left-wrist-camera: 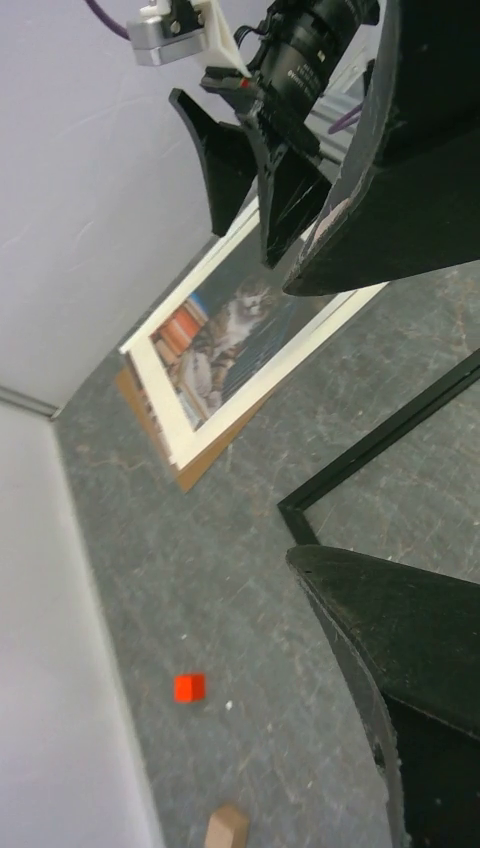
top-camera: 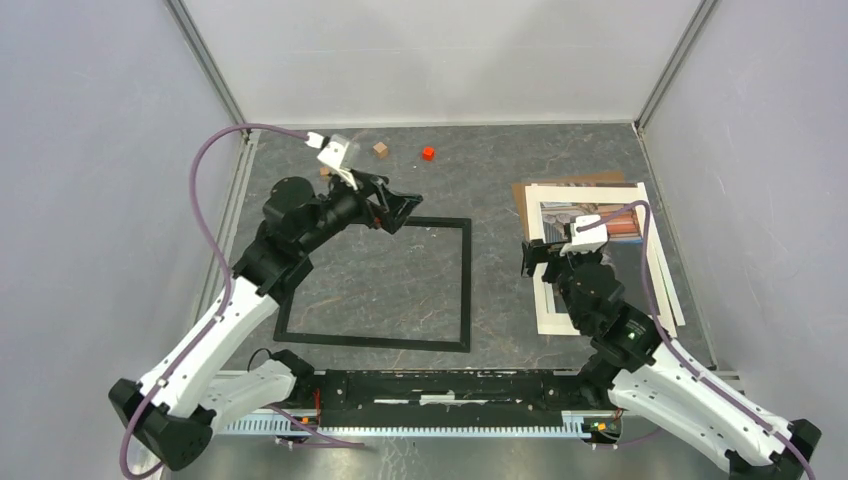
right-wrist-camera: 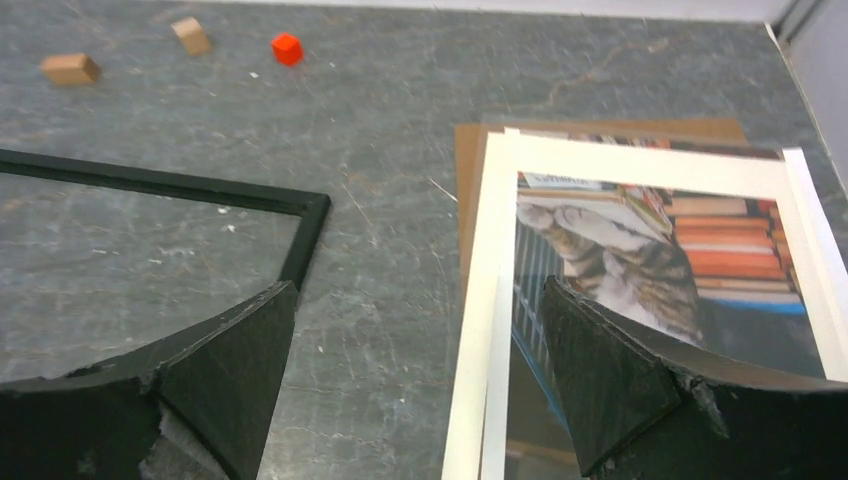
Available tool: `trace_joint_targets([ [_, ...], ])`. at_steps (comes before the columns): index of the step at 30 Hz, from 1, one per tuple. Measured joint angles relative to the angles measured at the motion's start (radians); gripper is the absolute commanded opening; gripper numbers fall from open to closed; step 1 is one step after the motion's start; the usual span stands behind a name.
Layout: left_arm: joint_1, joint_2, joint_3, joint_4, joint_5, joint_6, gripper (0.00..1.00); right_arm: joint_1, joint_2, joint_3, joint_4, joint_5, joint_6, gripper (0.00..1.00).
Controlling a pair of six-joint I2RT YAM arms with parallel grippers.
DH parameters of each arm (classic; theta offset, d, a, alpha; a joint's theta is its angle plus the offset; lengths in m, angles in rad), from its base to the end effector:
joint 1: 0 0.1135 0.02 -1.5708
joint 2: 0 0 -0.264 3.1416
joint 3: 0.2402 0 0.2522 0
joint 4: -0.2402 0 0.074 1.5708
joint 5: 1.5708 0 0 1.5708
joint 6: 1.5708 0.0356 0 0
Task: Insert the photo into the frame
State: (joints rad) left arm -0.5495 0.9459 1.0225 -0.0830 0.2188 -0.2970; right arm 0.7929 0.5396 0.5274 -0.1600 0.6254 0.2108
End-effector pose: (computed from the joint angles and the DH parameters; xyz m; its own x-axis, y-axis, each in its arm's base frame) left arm 0.1784 -0.1183 0.4055 -0.2086 -0.2072 -0.9558 0.6629 0.6886 -0.2940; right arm 0.1135 0.0855 0.2885 -0.1537 0.0857 -0.9844 -0.1438 0.9837 0.1081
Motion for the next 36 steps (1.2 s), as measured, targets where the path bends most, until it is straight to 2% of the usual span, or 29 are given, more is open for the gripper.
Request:
trace_joint_targets([
  [11, -0.035, 0.114, 0.012, -0.050, -0.062, -0.064, 1.00, 0.000, 0.197, -0.051, 0.033, 0.129, 0.042, 0.98],
  [17, -0.035, 0.187, 0.012, -0.010, 0.019, -0.134, 1.00, -0.043, 0.262, -0.093, 0.099, 0.164, 0.080, 0.98],
  [20, -0.037, 0.296, 0.018, 0.016, 0.090, -0.174, 1.00, -0.143, 0.319, -0.093, 0.133, 0.147, 0.116, 0.98],
  [25, -0.079, 0.580, 0.051, 0.026, 0.213, -0.254, 1.00, -0.367, 0.396, -0.103, 0.228, 0.046, 0.182, 0.98],
  [29, -0.167, 0.751, 0.063, 0.028, 0.257, -0.319, 0.99, -0.544, 0.449, -0.116, 0.293, -0.047, 0.219, 0.98],
  [36, -0.351, 0.894, 0.077, 0.173, 0.255, -0.501, 0.94, -0.878, 0.539, -0.125, 0.351, -0.279, 0.283, 0.98],
])
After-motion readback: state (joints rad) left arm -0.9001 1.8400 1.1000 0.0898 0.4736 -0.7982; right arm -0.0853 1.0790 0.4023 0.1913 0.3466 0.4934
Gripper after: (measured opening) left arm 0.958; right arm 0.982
